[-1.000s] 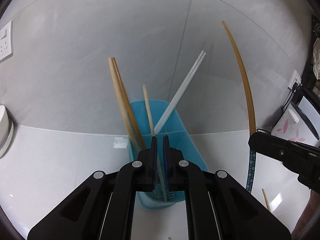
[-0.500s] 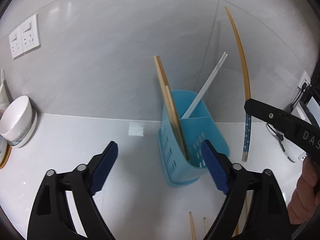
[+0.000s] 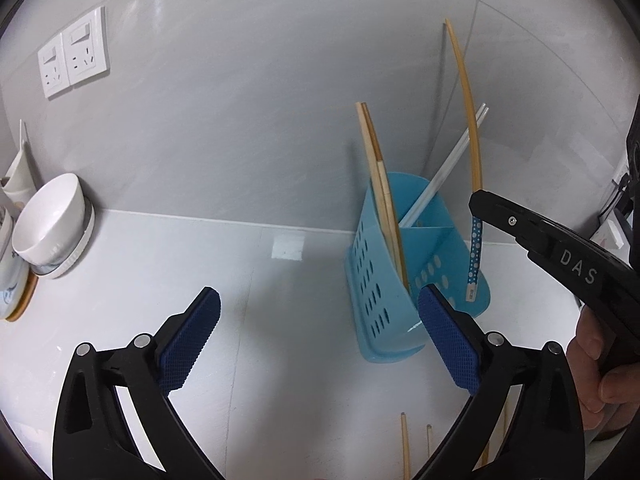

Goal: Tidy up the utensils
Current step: 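Lower the held chopstick into the blue holder and open the right tool, then move both open tools back over the row of chopsticks, then close the right tool on a patterned-end chopstick while the left tool grasps a white-ended one, then lift both chopsticks and carry them to the blue holder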

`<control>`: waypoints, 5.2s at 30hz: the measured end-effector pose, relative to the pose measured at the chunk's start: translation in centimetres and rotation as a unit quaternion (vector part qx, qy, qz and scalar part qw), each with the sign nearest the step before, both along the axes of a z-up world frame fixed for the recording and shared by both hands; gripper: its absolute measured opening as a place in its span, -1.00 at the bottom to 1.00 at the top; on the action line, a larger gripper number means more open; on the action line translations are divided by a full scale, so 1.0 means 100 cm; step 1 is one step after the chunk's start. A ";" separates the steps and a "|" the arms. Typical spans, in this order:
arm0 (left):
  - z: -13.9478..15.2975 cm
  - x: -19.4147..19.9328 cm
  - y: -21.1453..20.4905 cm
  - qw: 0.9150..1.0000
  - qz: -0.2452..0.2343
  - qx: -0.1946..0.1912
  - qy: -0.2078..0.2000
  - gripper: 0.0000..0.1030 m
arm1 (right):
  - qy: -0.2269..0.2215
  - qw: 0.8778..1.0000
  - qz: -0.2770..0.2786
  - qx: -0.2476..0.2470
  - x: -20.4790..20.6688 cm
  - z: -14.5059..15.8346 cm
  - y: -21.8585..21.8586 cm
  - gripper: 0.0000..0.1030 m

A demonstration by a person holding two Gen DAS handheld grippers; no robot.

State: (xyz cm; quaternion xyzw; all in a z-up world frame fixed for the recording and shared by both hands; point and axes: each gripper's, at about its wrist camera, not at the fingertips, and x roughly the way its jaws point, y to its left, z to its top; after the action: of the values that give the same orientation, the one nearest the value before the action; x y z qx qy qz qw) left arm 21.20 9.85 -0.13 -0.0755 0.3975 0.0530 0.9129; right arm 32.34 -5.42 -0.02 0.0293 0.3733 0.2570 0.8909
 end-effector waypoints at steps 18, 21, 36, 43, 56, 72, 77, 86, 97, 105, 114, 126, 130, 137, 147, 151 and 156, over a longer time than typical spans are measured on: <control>-0.009 0.001 0.022 1.000 0.027 0.001 0.014 0.89 | 0.011 0.998 0.008 -0.053 -0.002 -0.044 0.026 -0.87; -0.010 0.001 0.023 1.000 0.026 -0.001 0.015 0.89 | 0.015 0.998 0.008 -0.059 -0.002 -0.047 0.028 -0.86; -0.005 -0.003 0.013 1.000 0.018 -0.005 0.016 0.89 | 0.023 0.997 -0.032 -0.073 -0.015 -0.024 -0.002 0.03; -0.006 -0.007 -0.001 1.000 0.003 -0.009 0.026 0.89 | 0.035 0.994 -0.053 -0.094 -0.030 -0.021 -0.026 0.53; -0.023 -0.035 -0.031 0.998 -0.026 -0.003 0.063 0.89 | 0.096 0.979 -0.111 -0.139 -0.076 -0.048 -0.098 0.81; -0.080 -0.078 -0.070 0.986 -0.017 -0.022 0.162 0.88 | 0.183 0.959 -0.109 -0.185 -0.130 -0.090 -0.150 0.81; -0.100 -0.090 -0.078 0.982 -0.018 -0.021 0.188 0.88 | 0.213 0.952 -0.101 -0.194 -0.141 -0.102 -0.154 0.81; -0.117 -0.099 -0.083 0.976 -0.036 -0.019 0.213 0.88 | 0.252 0.939 -0.124 -0.199 -0.157 -0.116 -0.157 0.74; -0.127 -0.098 -0.088 0.966 -0.049 -0.020 0.255 0.88 | 0.287 0.925 -0.150 -0.200 -0.174 -0.117 -0.158 0.62; -0.140 -0.103 -0.096 0.963 -0.034 -0.013 0.269 0.85 | 0.308 0.917 -0.136 -0.211 -0.179 -0.137 -0.152 0.30; -0.149 -0.104 -0.106 0.956 -0.037 -0.007 0.290 0.52 | 0.340 0.905 -0.127 -0.221 -0.177 -0.148 -0.142 -0.17; -0.148 -0.097 -0.118 0.940 -0.030 -0.043 0.338 -0.87 | 0.375 0.892 -0.136 -0.210 -0.169 -0.148 -0.128 -0.89; -0.139 -0.099 -0.103 0.946 -0.026 -0.044 0.319 -0.87 | 0.363 0.900 -0.139 -0.199 -0.166 -0.143 -0.134 -0.89; -0.109 -0.111 -0.087 0.962 -0.011 -0.039 0.269 -0.87 | 0.322 0.921 -0.135 -0.173 -0.156 -0.118 -0.133 -0.89; -0.061 -0.104 -0.078 0.981 0.014 -0.023 0.194 -0.87 | 0.253 0.948 -0.122 -0.148 -0.137 -0.080 -0.131 -0.89; -0.046 -0.093 -0.079 0.986 0.022 -0.020 0.164 -0.87 | 0.226 0.957 -0.118 -0.137 -0.137 -0.068 -0.126 -0.89; -0.033 -0.083 -0.073 0.991 0.023 -0.035 0.126 -0.87 | 0.195 0.967 -0.109 -0.118 -0.120 -0.049 -0.123 -0.89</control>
State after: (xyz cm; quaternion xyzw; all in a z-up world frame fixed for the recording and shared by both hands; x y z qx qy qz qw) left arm 12.86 2.56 -3.42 -0.1095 0.5091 0.0687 0.8509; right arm 20.31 -17.70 -4.89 0.0140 0.5624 0.1014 0.8205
